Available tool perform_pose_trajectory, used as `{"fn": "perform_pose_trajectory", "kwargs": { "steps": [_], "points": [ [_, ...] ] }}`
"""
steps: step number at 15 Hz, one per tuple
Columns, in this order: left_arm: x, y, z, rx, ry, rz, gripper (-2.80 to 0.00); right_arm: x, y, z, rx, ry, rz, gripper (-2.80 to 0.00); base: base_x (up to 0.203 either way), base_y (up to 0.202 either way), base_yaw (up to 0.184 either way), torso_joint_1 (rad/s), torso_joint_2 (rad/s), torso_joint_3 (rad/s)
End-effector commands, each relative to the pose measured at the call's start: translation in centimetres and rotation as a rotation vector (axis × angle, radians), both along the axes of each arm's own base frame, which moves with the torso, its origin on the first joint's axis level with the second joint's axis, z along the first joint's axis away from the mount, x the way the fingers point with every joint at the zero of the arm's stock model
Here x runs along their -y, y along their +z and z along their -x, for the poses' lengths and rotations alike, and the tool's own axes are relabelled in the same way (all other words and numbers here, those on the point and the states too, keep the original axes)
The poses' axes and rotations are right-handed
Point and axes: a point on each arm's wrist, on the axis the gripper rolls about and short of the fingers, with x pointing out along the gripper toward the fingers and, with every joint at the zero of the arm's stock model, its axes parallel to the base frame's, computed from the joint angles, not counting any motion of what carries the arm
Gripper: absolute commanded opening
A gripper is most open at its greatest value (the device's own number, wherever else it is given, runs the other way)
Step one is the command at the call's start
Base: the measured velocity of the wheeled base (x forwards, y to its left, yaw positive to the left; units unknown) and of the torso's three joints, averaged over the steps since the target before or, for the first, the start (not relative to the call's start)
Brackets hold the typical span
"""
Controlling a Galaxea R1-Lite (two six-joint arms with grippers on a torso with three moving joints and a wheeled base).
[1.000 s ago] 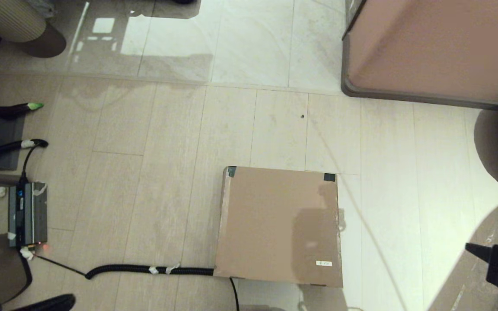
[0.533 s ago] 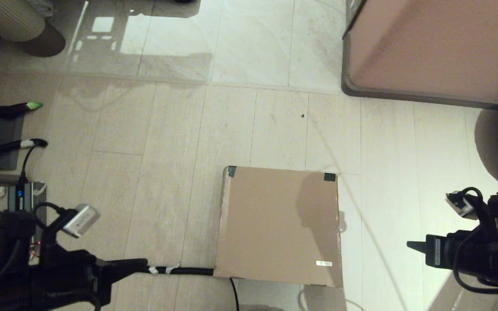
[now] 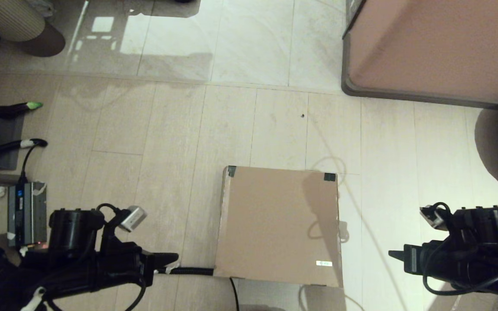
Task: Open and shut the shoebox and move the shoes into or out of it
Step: Open the shoe box
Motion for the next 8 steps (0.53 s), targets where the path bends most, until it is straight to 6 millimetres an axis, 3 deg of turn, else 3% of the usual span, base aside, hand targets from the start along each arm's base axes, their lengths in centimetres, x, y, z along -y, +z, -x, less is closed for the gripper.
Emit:
{"fn": "perform_pose_trajectory", "kwargs": {
  "steps": [1,5,8],
  "points": [
    [0.7,-2.0,-1.3,-0.032,-0.023,-0.005,-2.80,0.0,-3.1,-1.4,0.014,-0.004,-0.002,-2.80,0.000,0.000,0.000,0.000,0.00,0.000],
    [2.3,-3.3,-4.1,0.021,-0.030,-0.006,-2.80,-0.5,-6.7,-2.9,0.095,0.006,-0.001,-2.80,0.000,0.000,0.000,0.000,0.00,0.000],
    [3.7,-4.4,-5.9,0.021,-0.048,-0.003,-2.80,-2.1,-8.0,-3.6,0.118,0.037,-0.010,-2.80,0.000,0.000,0.000,0.000,0.00,0.000]
  ]
}}
